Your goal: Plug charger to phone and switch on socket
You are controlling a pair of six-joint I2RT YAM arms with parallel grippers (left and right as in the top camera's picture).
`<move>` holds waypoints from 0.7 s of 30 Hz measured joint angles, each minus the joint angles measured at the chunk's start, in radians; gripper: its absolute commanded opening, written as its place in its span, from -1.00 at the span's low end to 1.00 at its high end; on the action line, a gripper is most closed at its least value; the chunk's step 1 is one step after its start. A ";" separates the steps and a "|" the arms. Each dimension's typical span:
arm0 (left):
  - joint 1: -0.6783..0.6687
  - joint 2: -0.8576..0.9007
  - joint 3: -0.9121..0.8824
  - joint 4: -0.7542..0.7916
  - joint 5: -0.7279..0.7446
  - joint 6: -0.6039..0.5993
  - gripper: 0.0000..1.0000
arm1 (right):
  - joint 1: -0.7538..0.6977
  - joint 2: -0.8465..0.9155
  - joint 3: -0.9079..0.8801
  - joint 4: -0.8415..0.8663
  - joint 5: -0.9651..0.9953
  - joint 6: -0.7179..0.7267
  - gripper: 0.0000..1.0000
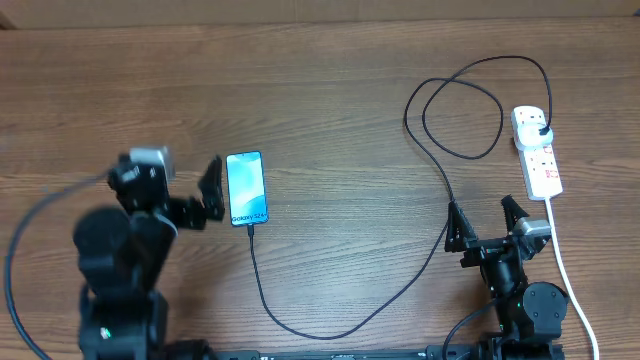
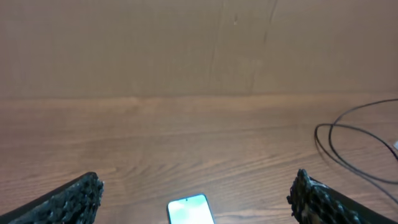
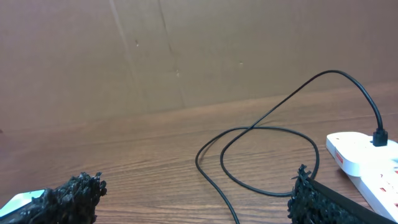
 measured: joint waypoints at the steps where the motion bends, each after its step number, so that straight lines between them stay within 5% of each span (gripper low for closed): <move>1: 0.000 -0.033 -0.041 0.026 -0.001 0.000 1.00 | 0.000 0.000 0.000 0.000 0.000 0.000 1.00; 21: 0.000 -0.528 -0.561 0.211 -0.013 0.000 0.99 | 0.000 0.000 0.000 0.000 0.000 0.000 1.00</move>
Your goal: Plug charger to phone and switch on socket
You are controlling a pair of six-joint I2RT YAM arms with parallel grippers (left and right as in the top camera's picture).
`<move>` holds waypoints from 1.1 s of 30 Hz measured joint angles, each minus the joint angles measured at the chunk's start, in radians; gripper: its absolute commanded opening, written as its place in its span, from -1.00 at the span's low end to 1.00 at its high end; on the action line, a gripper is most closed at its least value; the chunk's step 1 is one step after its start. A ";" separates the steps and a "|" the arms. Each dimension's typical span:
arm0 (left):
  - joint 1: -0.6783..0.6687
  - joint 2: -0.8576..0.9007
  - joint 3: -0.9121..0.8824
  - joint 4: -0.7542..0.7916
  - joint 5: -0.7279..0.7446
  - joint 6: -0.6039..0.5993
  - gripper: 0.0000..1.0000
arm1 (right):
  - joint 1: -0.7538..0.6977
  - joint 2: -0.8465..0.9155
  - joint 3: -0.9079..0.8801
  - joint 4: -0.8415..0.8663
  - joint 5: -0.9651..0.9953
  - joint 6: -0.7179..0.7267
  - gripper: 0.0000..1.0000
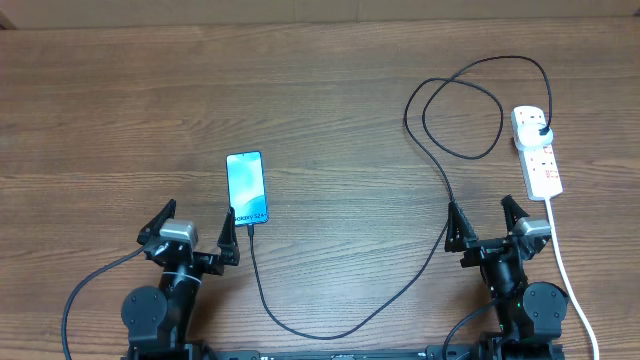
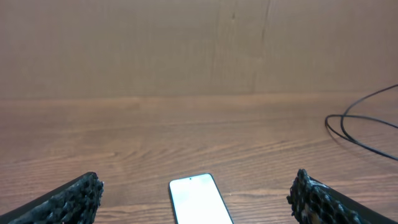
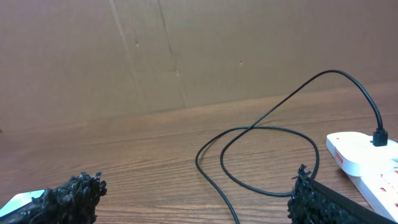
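Note:
The phone (image 1: 247,188) lies face up on the table left of centre, its screen lit, and shows in the left wrist view (image 2: 199,199) too. A black charger cable (image 1: 430,262) runs from the phone's near end in a long curve and loops to a plug in the white socket strip (image 1: 536,152) at the right; the strip also shows in the right wrist view (image 3: 367,160). My left gripper (image 1: 195,228) stands open just short of the phone. Beside the cable, my right gripper (image 1: 488,220) is open with nothing in it.
A white lead (image 1: 568,275) runs from the socket strip toward the front edge, right of my right arm. The cable's loops (image 3: 261,158) lie on the wood ahead of the right gripper. A cardboard wall (image 2: 199,43) backs the table.
My left arm has drawn back from beside the phone's left edge to the front of the table, its gripper now just before the phone's near end. The right arm has not moved.

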 measured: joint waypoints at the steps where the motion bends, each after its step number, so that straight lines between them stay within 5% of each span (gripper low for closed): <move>1: 0.000 -0.018 -0.015 0.010 -0.002 0.000 1.00 | 0.000 0.000 0.000 0.000 0.000 0.000 1.00; 33: 0.000 -0.090 -0.104 0.017 -0.058 0.000 1.00 | 0.000 0.000 0.000 0.000 0.000 0.000 1.00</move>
